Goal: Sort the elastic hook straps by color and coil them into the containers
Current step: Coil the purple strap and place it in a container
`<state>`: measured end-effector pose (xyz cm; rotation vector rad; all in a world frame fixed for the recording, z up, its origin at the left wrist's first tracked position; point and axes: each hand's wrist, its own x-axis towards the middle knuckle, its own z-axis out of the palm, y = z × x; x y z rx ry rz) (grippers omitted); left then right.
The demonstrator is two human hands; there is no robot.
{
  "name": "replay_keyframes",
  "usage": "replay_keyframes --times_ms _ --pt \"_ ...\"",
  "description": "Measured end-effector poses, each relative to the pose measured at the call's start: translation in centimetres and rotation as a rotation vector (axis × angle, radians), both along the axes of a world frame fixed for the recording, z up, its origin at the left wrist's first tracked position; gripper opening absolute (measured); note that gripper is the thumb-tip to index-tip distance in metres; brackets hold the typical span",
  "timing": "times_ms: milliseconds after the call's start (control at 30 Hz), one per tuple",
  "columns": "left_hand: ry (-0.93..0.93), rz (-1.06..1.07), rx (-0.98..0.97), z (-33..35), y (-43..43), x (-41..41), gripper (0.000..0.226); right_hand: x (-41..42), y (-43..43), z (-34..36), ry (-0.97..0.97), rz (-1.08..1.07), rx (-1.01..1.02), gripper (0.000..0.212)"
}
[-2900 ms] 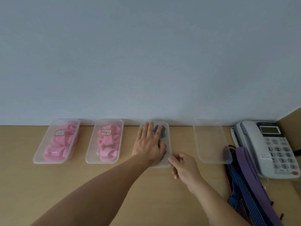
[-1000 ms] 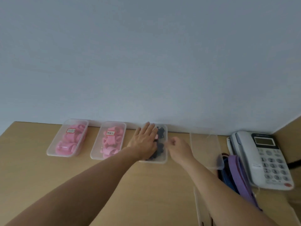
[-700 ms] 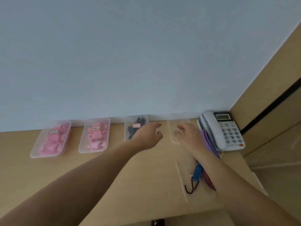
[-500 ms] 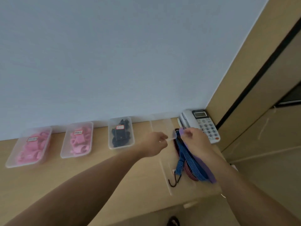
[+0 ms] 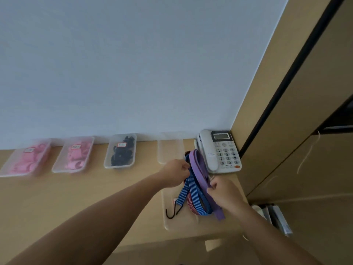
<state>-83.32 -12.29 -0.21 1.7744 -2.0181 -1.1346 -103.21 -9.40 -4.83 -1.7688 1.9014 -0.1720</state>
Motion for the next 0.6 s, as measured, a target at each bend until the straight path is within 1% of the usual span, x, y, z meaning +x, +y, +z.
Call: replay_keyframes --times_ms 67,133,200,233,300,367,433,500,600 --pt "-0.018 0.034 0.012 -0.3 0.3 -1.0 0.014 -0.7 0.0 -0.8 -0.015 0.033 0.077 0.02" --pt "-0.029 0.059 0.022 -0.5 0.7 -1.9 0.006 -0.9 0.0 -1.6 -0.02 0.081 0.11 0.019" --pt "-0.028 0.081 0.021 -0.4 1.1 -2.6 0.004 -1.1 -0.5 -1.9 -0.032 0.094 0.1 0.019" --pt "-0.028 0.095 0.013 -0.2 1.3 -2.8 0.006 -1.1 -0.9 -1.7 -0.073 0.09 0.104 0.02" --pt "-0.032 0.126 -0.018 0.4 1.4 -2.9 0.012 -1.1 -1.8 -0.5 -0.241 0.052 0.124 0.019" --pt "-0.025 0.148 -0.044 1.0 1.3 -2.8 0.023 -1.0 -2.7 1.8 -0.522 -0.06 0.144 0.014" --pt "0.03 0.179 -0.033 1.7 1.0 -2.7 0.026 -1.0 -3.6 4.4 -0.787 -0.156 0.159 0.004" --pt "0.148 0.216 0.002 2.5 0.6 -2.9 0.019 -1.0 -4.4 6.7 -0.95 -0.174 0.124 0.005" --pt "0.382 0.215 0.099 4.3 0.2 -3.4 0.011 -0.6 -5.6 9.5 -1.091 -0.141 0.071 0.012"
